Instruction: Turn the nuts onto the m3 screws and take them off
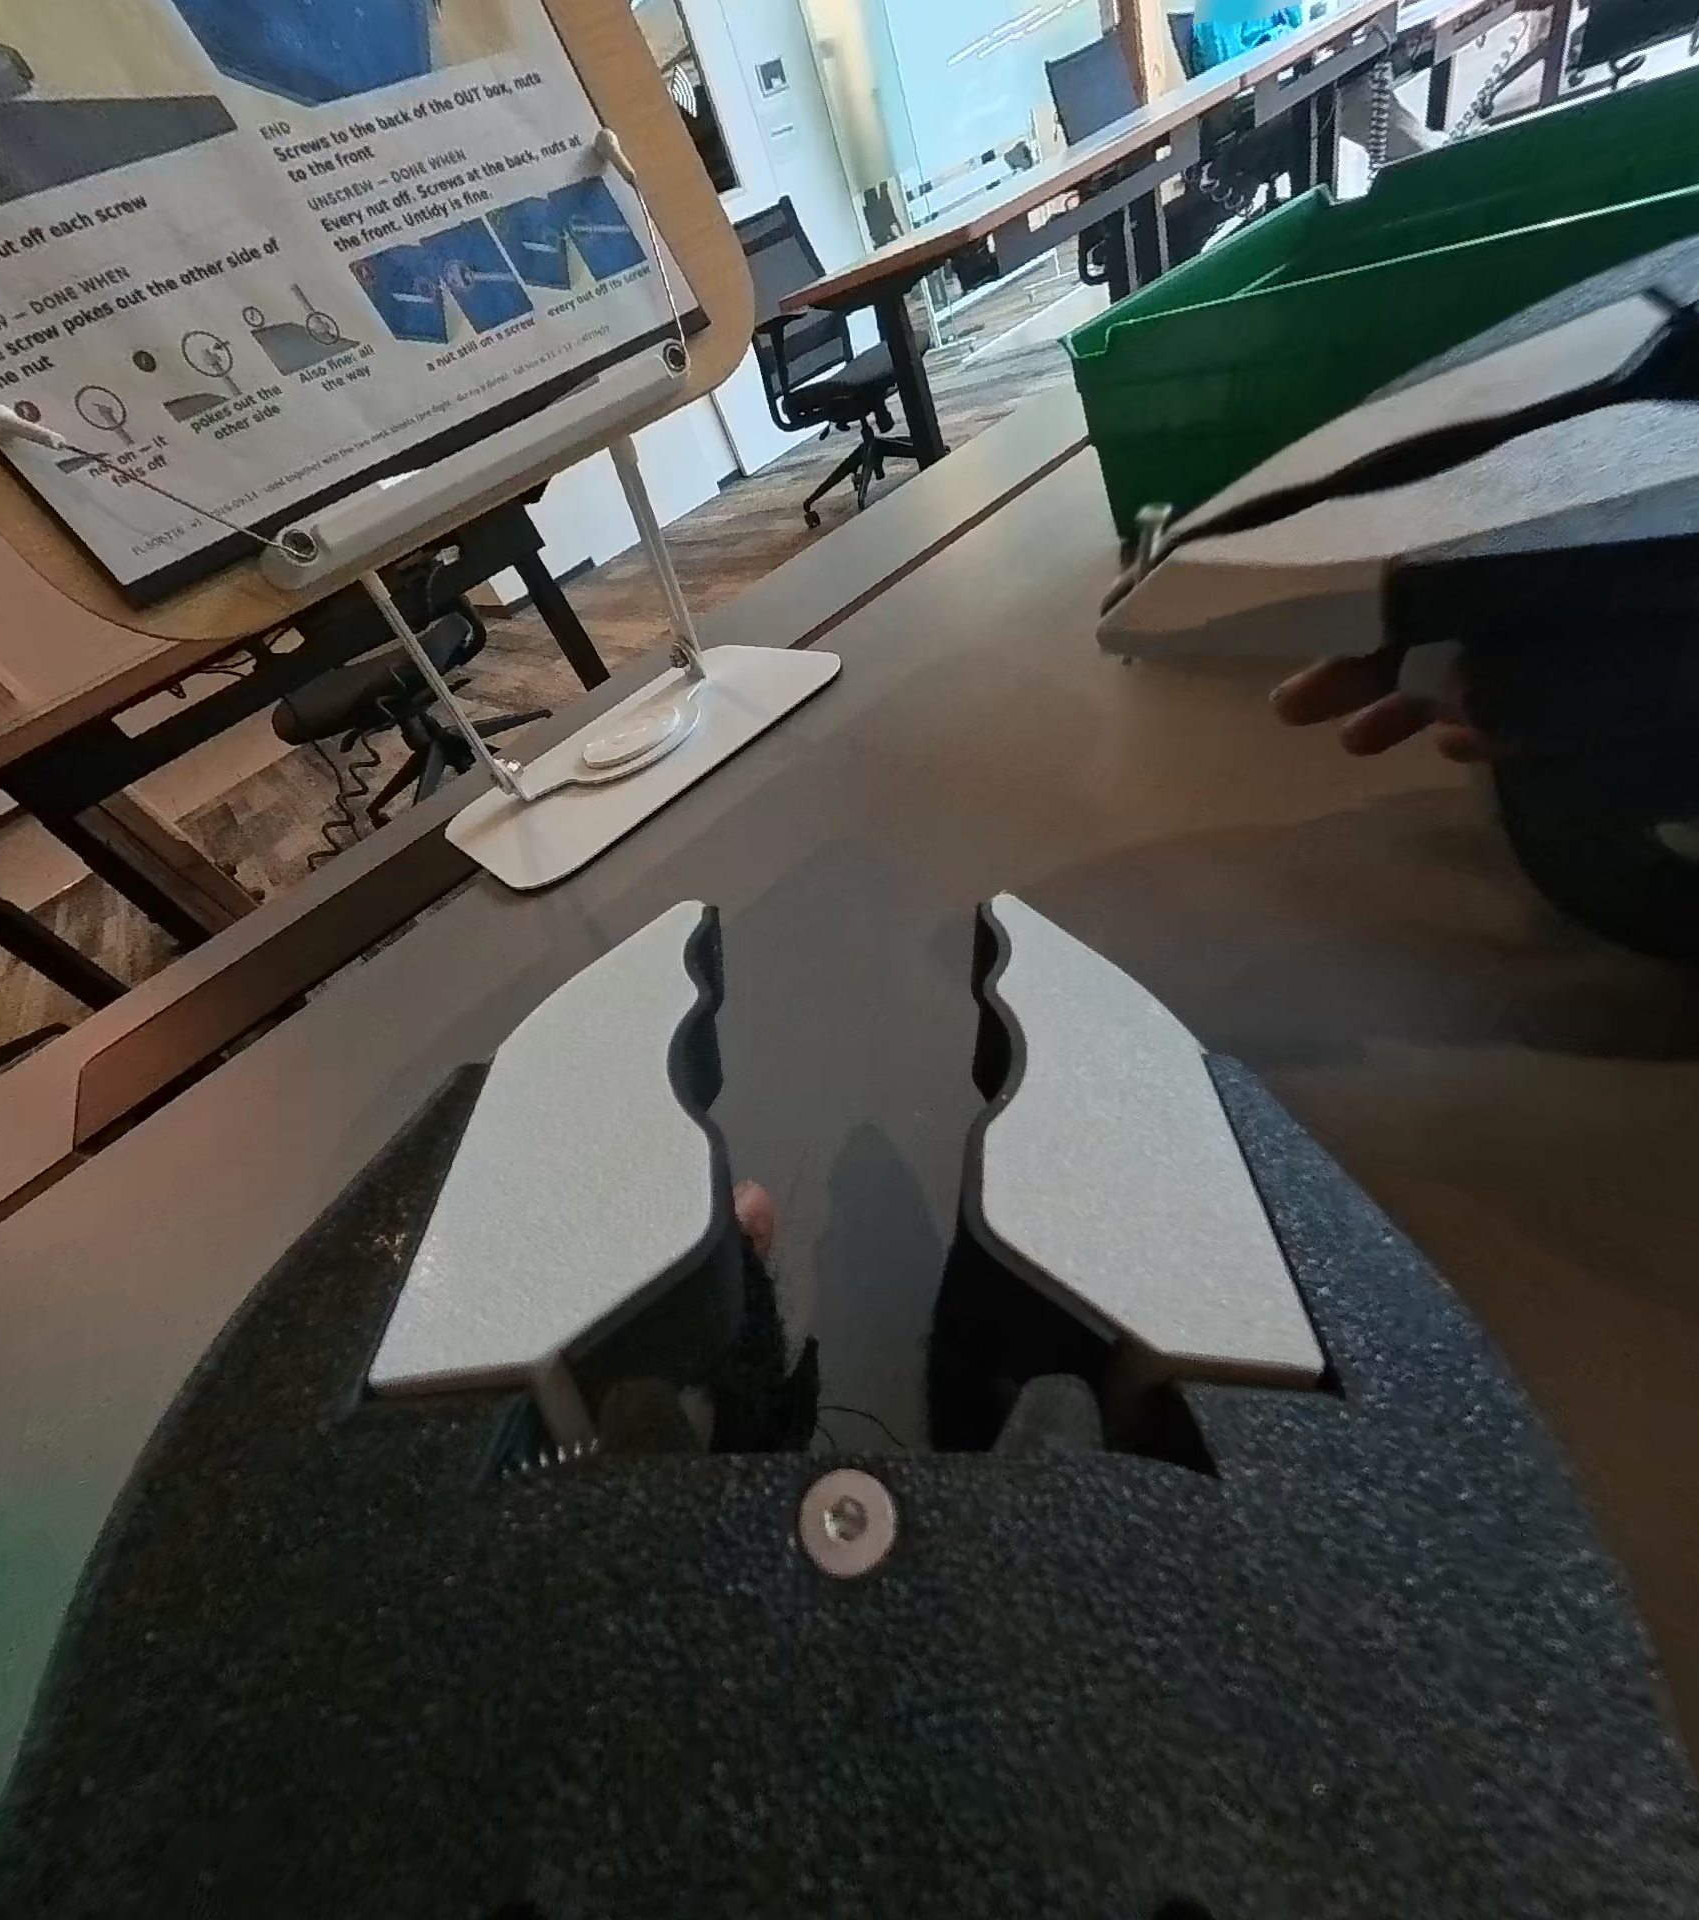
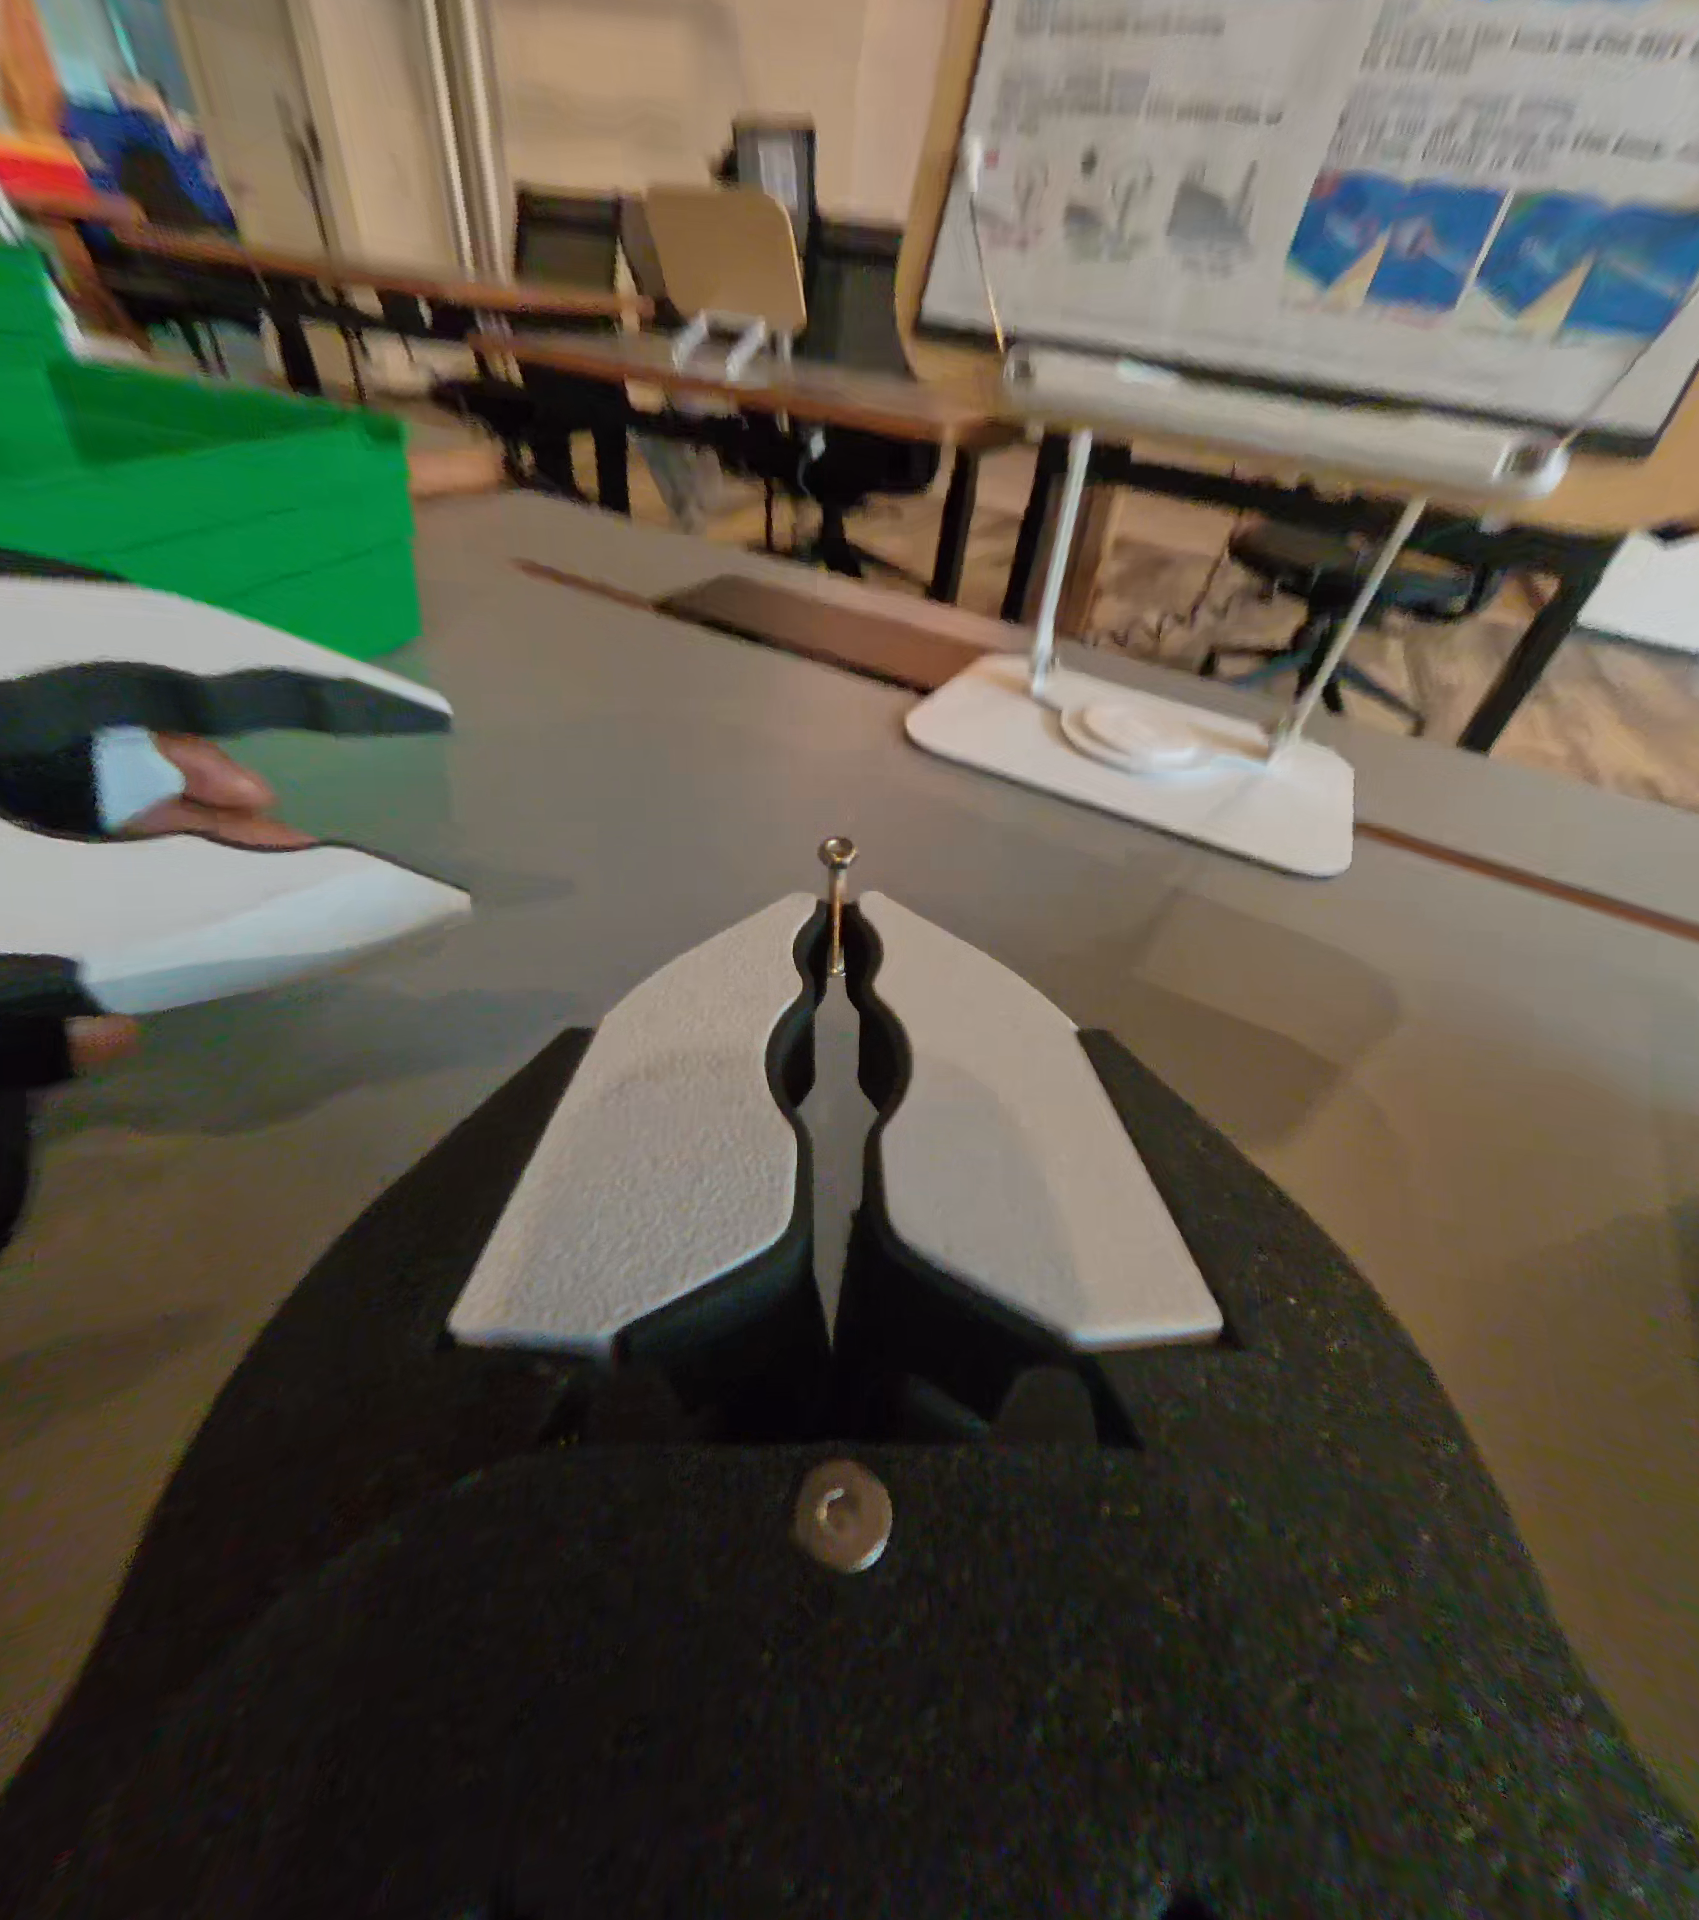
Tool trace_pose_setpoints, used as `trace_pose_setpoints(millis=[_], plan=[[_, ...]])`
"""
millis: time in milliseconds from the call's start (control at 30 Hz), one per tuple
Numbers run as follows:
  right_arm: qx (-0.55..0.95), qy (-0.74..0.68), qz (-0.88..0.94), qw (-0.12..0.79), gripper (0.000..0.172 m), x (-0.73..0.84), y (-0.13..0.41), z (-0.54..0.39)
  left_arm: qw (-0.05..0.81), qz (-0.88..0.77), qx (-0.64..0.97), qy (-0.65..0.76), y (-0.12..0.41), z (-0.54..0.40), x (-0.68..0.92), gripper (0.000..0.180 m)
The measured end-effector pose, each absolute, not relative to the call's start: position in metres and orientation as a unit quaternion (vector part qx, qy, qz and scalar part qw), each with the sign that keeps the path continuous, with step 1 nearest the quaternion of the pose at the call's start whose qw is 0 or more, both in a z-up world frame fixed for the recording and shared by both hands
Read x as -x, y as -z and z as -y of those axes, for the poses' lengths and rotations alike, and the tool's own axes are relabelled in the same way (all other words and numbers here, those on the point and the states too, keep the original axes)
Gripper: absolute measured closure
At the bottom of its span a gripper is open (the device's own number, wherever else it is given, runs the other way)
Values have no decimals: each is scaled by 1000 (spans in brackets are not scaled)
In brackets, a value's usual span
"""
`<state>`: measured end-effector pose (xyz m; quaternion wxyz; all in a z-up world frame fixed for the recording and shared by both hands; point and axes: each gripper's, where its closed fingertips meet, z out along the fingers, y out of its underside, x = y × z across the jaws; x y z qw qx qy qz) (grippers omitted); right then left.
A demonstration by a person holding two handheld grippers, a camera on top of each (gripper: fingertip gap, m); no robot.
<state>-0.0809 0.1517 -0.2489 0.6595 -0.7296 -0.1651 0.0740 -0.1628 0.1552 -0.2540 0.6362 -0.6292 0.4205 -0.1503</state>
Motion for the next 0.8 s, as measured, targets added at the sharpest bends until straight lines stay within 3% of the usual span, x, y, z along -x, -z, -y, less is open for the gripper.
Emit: trace_pose_setpoints(millis=[167,333,633,800], plan=[[823,-20,178,539,171,82,292,-173,641,-407,632,156,251,-156,166,133],[842,-12,169,511,168,79,302,-177,647,-381,637,172,246,-160,172,129],[861,-12,158,483,144,75,311,-179,657,-357,642,171,243,-164,178,119],[850,-17,136,508,135,70,302,-179,661,-328,652,172,240,-170,185,143]])
